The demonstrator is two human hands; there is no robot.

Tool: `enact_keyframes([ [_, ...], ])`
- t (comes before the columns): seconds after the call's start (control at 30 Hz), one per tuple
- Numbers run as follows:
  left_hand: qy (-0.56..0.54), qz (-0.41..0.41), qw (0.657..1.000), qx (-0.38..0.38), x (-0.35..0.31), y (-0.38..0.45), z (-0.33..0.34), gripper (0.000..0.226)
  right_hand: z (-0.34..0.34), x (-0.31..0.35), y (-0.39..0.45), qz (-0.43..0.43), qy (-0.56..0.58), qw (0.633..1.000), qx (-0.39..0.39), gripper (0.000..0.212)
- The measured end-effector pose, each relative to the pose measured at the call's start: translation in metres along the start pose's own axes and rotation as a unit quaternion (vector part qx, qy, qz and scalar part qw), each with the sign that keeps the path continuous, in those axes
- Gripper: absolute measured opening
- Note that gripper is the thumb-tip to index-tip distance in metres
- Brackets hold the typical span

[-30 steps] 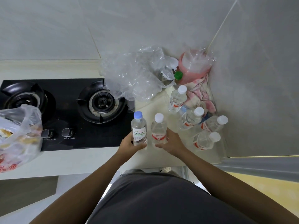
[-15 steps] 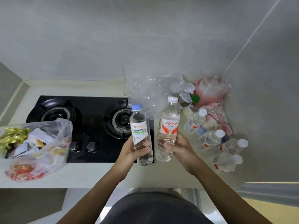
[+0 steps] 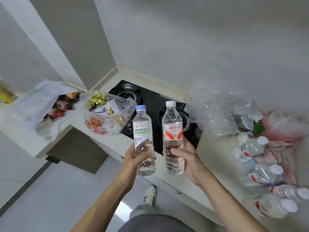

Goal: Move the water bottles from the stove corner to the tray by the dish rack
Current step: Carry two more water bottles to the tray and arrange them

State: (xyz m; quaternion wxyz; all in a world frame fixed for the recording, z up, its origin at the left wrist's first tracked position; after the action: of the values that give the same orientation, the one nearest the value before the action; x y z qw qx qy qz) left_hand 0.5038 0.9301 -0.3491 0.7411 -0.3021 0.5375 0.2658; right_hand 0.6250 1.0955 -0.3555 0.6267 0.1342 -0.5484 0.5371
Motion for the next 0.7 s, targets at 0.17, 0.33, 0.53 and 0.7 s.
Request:
enact_keyframes([
  [0.17,-0.021,-0.001,0.992,-0.125,-0.002,-0.08,-0.058,0.066,0.071,-0.037,-0.01,0.072,-0.013,0.993,0.096,0.044],
  [0.33,-0.058,0.027,0.971,-0.23,-0.012,-0.167,-0.132,0.067,0.156,-0.085,-0.019,0.179,-0.043,0.97,0.162,0.061],
  [0.53,-0.102,0.072,0.933,-0.337,-0.023,-0.257,-0.238,0.071,0.297,-0.148,-0.036,0.318,-0.02,0.9,0.298,0.092],
  [0.7,-0.113,0.1,0.906,-0.395,-0.037,-0.327,-0.343,0.066,0.436,-0.208,-0.047,0.37,-0.069,0.839,0.392,0.071],
])
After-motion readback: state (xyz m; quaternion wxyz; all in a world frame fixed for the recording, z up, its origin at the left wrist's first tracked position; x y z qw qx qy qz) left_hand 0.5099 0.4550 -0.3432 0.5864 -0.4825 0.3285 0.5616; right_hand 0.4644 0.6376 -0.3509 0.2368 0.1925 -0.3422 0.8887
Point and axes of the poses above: each hand's wrist, its own y-axis towards the middle knuckle, its own z-axis out of the palm, x = y × z, the point moved 4 cm from there along y, towards the middle knuckle, and after that the axes turned 10 degrees about z, right-handed, at the moved point
